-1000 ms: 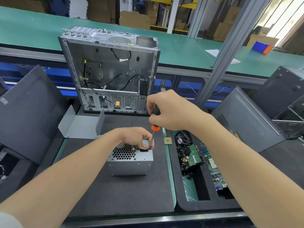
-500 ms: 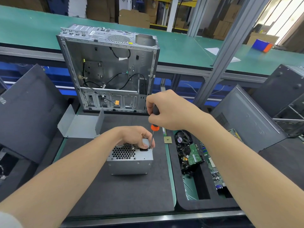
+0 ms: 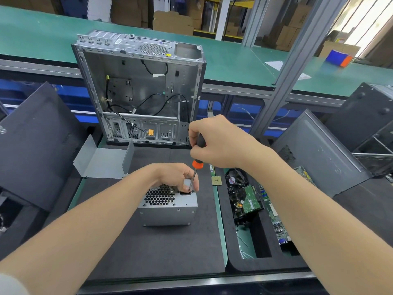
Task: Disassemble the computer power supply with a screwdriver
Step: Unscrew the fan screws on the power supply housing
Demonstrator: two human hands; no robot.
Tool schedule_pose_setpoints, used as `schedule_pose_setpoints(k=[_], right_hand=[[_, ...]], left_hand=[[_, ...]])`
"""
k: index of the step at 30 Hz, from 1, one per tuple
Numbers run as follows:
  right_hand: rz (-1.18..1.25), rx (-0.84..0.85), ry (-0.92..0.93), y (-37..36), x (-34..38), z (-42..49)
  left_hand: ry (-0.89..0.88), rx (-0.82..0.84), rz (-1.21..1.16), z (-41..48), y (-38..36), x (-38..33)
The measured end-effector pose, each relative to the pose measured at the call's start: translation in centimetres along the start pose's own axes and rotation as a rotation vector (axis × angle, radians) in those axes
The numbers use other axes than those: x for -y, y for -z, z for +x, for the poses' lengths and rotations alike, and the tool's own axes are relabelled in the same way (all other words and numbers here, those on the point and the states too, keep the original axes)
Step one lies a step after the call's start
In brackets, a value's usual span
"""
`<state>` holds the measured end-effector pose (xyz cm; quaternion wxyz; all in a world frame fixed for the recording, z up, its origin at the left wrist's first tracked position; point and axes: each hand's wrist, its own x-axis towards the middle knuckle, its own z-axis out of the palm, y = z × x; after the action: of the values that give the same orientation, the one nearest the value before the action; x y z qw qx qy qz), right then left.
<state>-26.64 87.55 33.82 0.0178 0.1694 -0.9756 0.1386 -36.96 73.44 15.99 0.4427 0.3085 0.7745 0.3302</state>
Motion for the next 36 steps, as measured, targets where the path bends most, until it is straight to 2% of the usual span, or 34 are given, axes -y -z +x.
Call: schedule_pose_setpoints(k=[36], right_hand=[[-0.015,0.055,-0.057,0.43,-0.27,0.02]], left_hand=[[-0.046,0.042,-0.063,-0.24,0.00,0.05]])
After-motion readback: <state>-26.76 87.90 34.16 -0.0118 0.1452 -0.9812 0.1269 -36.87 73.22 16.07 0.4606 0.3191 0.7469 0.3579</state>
